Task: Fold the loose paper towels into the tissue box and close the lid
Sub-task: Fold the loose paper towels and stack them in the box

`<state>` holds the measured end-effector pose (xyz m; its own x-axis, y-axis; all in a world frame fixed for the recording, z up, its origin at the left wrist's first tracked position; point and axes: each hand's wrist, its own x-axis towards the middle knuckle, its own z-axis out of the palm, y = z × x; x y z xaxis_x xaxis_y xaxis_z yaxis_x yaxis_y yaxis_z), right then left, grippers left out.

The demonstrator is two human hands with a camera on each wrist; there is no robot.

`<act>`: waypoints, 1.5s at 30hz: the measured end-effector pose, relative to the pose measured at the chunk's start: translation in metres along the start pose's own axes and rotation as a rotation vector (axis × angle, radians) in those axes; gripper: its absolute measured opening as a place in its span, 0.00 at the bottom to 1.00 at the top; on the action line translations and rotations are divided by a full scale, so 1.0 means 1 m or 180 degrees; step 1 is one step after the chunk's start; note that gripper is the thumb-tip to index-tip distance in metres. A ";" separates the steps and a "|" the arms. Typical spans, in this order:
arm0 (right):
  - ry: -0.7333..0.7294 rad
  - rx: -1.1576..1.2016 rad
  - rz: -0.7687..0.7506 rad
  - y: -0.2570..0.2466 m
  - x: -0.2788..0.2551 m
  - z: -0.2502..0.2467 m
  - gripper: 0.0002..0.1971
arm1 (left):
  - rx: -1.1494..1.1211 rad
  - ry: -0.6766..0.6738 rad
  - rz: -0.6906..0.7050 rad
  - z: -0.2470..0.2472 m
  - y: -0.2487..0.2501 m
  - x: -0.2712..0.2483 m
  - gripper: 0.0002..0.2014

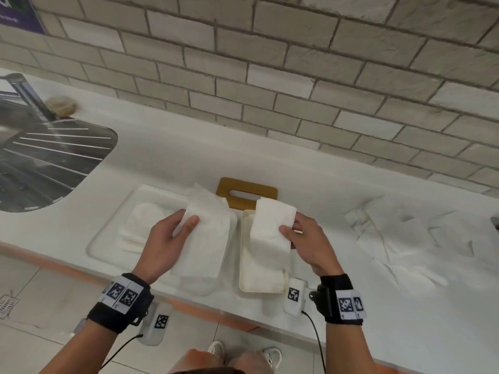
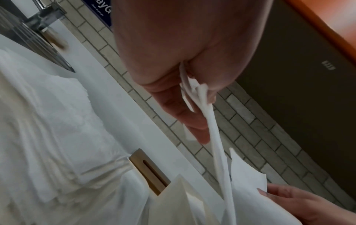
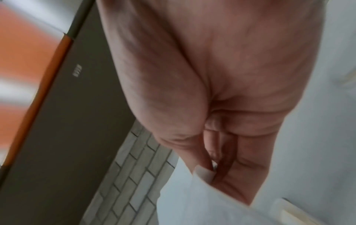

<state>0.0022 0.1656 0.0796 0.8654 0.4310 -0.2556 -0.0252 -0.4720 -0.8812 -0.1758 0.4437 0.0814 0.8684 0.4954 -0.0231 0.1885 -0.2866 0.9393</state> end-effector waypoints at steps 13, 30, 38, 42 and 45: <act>0.0092 -0.0425 0.0141 0.010 -0.003 0.037 0.46 | -0.0523 -0.0159 0.0165 0.022 0.017 -0.014 0.16; 0.0582 -0.1884 -0.0372 0.007 -0.060 0.040 0.19 | -0.0750 -0.0407 0.0165 0.041 0.024 -0.017 0.10; 0.0488 0.0253 -0.0354 -0.003 -0.059 0.081 0.14 | -0.0818 -0.0840 0.0004 0.093 0.028 -0.025 0.17; 0.1244 0.0299 -0.0281 0.014 -0.053 0.083 0.12 | -0.0672 -0.0651 0.0001 0.114 0.024 -0.019 0.14; 0.1510 0.0467 -0.0254 0.023 -0.060 0.072 0.07 | -0.0908 -0.0393 0.0073 0.116 0.032 -0.014 0.13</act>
<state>-0.0863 0.1843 0.0463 0.9988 0.0481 -0.0061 0.0098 -0.3240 -0.9460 -0.1282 0.3324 0.0720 0.9234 0.3830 -0.0259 0.0471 -0.0462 0.9978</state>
